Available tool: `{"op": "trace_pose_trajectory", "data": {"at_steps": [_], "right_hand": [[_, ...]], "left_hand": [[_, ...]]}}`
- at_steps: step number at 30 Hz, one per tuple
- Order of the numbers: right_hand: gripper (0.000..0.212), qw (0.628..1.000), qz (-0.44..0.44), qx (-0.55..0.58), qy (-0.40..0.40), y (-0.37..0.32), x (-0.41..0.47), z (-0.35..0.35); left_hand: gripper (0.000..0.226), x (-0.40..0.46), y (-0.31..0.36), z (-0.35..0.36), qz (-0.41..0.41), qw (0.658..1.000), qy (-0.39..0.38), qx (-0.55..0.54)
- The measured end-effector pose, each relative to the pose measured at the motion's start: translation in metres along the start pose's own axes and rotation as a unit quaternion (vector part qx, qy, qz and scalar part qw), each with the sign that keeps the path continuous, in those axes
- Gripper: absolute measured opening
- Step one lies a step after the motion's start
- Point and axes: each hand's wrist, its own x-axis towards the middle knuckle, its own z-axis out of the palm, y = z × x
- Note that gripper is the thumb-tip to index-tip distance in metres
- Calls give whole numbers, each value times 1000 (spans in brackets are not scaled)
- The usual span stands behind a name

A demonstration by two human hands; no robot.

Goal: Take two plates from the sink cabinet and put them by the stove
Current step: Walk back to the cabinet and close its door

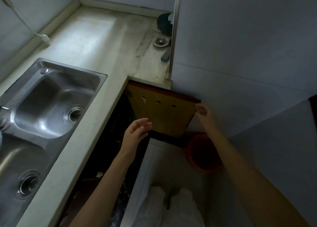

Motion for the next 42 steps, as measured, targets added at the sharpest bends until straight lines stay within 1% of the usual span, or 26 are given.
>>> {"op": "trace_pose_trajectory", "data": {"at_steps": [5, 7, 9, 11, 13, 14, 15, 17, 21, 22, 25, 27, 31, 36, 39, 42], "right_hand": [[41, 986, -63, -154, 8, 14, 39, 14], [47, 975, -86, -203, -10, 15, 50, 18], [56, 963, -97, -247, -44, 16, 60, 20], [67, 938, -84, -328, -77, 22, 71, 18], [79, 895, -68, -429, -103, 30, 77, 14], [83, 877, -66, -462, -113, 32, 78, 13], [84, 868, -67, -478, -119, 34, 78, 12], [82, 864, -70, -483, -120, 34, 76, 11], [70, 876, -85, -463, -104, 32, 66, 9], [66, 884, -95, -446, -103, 32, 62, 9], [49, 923, -131, -347, -102, 36, 42, 12], [43, 931, -138, -321, -108, 40, 27, 14], [41, 928, -162, -321, -99, 49, -5, 22], [41, 917, -199, -321, -128, 53, -48, 37], [42, 914, -213, -298, -172, 53, -71, 47], [42, 900, -243, -287, -221, 52, -88, 56]], "left_hand": [[31, 20, -7, 15, 1, 1000, -2, 0], [30, 28, -10, 23, 3, 1000, -2, -1], [31, 34, -13, 29, 7, 1000, -4, 4], [32, 37, -17, 31, 14, 1000, -7, 15], [32, 38, -20, 32, 15, 999, -7, 28], [33, 37, -21, 33, 15, 999, -7, 37], [32, 37, -22, 34, 14, 999, -8, 46], [31, 36, -25, 39, 9, 998, -13, 60], [31, 33, -30, 52, 4, 997, -15, 73], [32, 33, -31, 56, 2, 997, -16, 77], [34, 31, -34, 64, 4, 996, -22, 89], [33, 31, -37, 68, 3, 995, -24, 92], [34, 32, -51, 71, -9, 994, -6, 112], [34, 26, -75, 68, -31, 985, 19, 170], [43, 14, -88, 66, -41, 976, 34, 209], [51, 0, -97, 63, -37, 969, 52, 239]]}}
